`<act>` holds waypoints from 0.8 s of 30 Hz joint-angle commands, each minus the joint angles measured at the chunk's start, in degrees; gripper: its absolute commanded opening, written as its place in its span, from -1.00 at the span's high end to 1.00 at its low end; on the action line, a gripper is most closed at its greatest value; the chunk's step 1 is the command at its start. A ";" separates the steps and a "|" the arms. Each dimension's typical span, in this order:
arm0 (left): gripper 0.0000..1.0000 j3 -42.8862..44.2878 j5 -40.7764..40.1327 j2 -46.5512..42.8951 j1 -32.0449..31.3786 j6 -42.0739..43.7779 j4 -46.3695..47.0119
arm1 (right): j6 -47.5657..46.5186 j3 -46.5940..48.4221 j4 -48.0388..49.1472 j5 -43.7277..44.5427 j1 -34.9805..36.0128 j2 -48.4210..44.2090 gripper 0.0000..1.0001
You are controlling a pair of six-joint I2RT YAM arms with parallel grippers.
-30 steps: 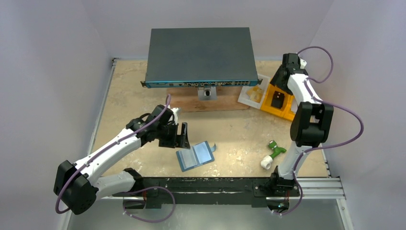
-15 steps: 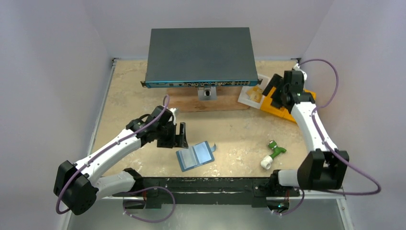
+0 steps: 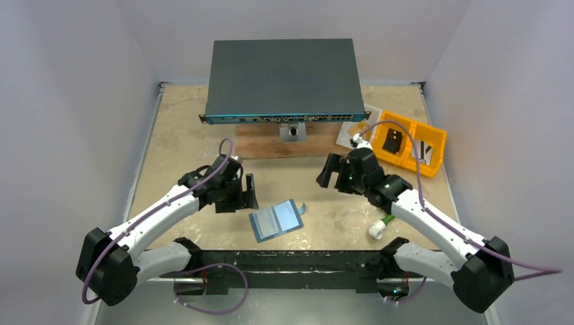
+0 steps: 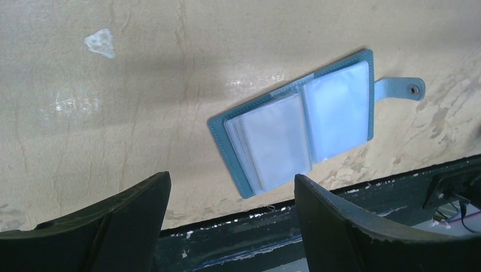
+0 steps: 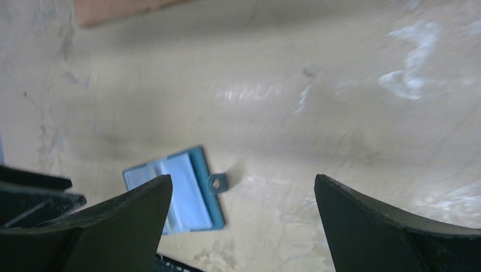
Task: Take the credit cards out of the card holder
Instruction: Remove the credit card from the card holder.
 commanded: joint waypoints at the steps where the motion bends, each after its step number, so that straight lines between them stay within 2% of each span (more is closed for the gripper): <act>1: -0.59 -0.95 -3.83 -0.67 1.09 -3.25 0.22 | 5.85 -0.93 7.12 2.46 10.48 2.85 -0.95; 6: -0.59 -1.99 -4.64 -1.26 1.47 -6.45 -0.19 | 5.93 2.11 10.26 5.49 21.72 8.75 -0.78; 16: -0.59 -2.86 -5.76 -2.53 4.21 -8.81 -2.14 | 1.55 12.02 10.11 13.21 36.03 24.89 -0.33; 20: -0.59 -3.06 -5.56 -2.95 6.06 -7.69 -2.79 | 1.75 14.51 11.18 13.45 38.74 30.72 -0.06; 24: -0.59 -3.04 -5.15 -3.29 7.34 -6.36 -3.41 | 1.88 17.68 10.87 14.26 40.90 36.21 -0.02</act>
